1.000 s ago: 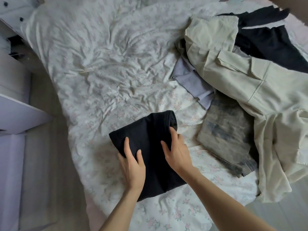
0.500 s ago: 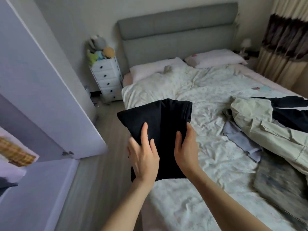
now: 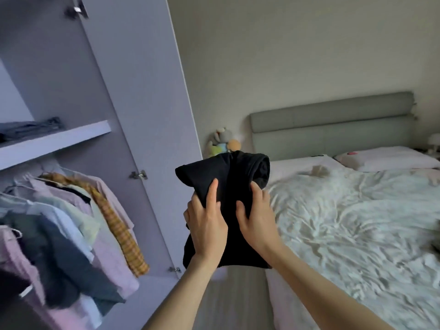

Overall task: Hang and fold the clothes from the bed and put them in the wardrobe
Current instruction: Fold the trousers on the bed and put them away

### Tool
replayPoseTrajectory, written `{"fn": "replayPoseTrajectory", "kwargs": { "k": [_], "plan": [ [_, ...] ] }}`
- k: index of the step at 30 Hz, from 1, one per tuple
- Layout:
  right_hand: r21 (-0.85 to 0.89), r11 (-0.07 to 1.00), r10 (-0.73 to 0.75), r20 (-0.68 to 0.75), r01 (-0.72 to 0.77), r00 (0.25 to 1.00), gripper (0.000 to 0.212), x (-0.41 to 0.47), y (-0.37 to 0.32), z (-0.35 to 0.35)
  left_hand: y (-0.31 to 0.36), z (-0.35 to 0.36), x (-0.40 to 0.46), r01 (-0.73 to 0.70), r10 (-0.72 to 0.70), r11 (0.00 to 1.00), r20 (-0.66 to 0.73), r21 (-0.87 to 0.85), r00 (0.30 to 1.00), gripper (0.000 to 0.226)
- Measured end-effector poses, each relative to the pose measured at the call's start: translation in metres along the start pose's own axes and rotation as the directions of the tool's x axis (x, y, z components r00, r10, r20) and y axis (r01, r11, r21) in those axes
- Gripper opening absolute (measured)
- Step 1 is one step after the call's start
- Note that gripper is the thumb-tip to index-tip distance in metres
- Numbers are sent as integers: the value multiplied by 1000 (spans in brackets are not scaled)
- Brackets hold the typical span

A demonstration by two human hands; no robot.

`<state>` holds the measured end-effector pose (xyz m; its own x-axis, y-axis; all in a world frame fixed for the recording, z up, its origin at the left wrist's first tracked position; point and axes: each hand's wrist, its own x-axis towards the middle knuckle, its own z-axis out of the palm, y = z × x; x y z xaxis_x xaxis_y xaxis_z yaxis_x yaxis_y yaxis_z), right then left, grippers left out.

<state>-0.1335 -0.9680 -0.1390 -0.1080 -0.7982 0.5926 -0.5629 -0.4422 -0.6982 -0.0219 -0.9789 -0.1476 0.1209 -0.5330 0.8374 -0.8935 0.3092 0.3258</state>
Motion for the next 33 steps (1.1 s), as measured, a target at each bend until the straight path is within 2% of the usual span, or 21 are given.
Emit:
{"fn": "replayPoseTrajectory", "kwargs": {
  "k": [5,8,14,19,24,28,33],
  "plan": [
    [-84,989,-114,64,119,991,51,56,-18,29,-31,6,49,65,-64,997,-35,34,997,56],
    [-74,985,-151,76,157,986,49,100,-20,47,-51,17,88,49,-44,996,-62,75,997,54],
    [78,967,-250,83,244,965,51,195,-27,105,-99,45,173,27,18,973,-190,228,982,55],
    [228,925,-327,74,303,942,51,260,-56,152,-140,35,243,38,34,953,-228,301,973,59],
    [413,848,-401,90,332,912,52,300,-99,226,-203,4,291,83,41,903,-277,422,960,57],
    [543,755,-471,62,366,880,50,324,-145,287,-255,-35,324,79,99,865,-325,495,941,58],
    [660,597,-570,-51,456,820,48,353,-229,357,-316,-105,374,131,131,824,-409,552,903,53]
  ]
}}
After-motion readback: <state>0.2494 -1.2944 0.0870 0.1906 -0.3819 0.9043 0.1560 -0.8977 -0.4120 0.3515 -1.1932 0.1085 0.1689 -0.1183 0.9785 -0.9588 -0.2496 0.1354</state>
